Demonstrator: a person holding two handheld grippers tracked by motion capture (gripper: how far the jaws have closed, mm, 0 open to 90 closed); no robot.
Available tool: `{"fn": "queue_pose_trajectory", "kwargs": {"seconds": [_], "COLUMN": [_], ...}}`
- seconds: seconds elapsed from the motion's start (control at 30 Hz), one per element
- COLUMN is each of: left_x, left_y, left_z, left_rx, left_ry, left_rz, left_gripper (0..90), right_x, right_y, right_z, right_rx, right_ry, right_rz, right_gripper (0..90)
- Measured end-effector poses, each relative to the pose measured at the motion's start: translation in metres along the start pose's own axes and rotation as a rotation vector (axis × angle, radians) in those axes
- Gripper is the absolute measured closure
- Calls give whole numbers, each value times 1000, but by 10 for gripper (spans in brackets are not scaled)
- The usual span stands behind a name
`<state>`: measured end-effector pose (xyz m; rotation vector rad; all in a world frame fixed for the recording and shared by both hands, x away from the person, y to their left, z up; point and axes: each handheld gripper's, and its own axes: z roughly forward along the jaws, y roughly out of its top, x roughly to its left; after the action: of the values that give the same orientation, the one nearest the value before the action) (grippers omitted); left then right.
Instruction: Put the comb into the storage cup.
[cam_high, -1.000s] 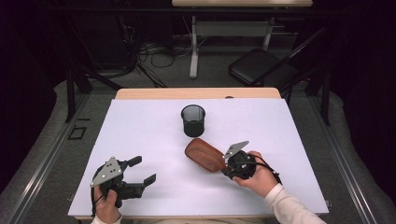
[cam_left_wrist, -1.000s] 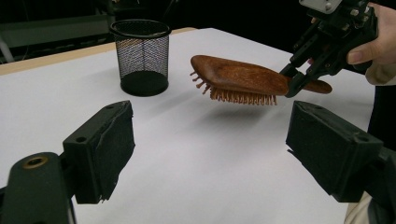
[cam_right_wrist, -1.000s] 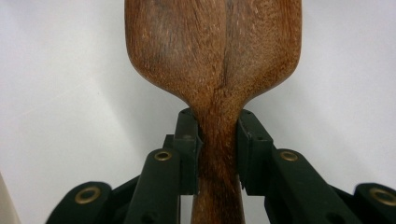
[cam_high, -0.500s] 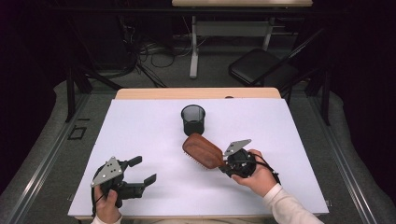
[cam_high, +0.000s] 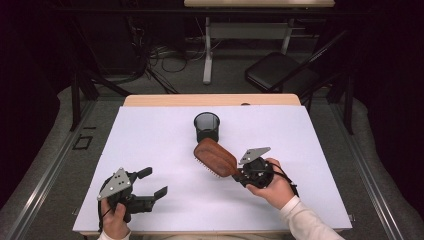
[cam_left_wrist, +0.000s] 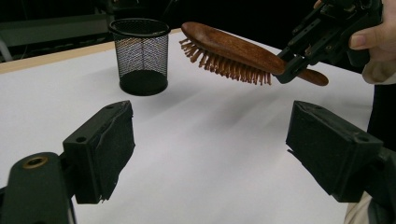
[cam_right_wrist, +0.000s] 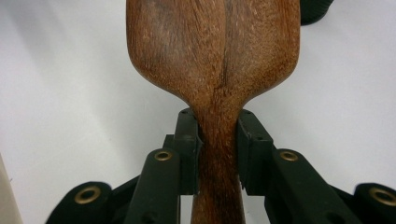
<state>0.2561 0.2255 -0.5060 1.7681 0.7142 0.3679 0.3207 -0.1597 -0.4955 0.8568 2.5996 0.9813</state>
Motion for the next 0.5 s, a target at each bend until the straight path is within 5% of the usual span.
{"fn": "queue_pose_trajectory", "kwargs": {"seconds": [0.5], "left_x": [0], "left_y": [0], "left_z": [0], "left_rx": [-1], "left_ry": [1], "left_rz": [-1], "left_gripper": [152], "right_x": [3], "right_y": [15], "right_z": [0], "right_rx": [-72], "right_ry": [-4], "right_rz": [8], "right_gripper": [727]}}
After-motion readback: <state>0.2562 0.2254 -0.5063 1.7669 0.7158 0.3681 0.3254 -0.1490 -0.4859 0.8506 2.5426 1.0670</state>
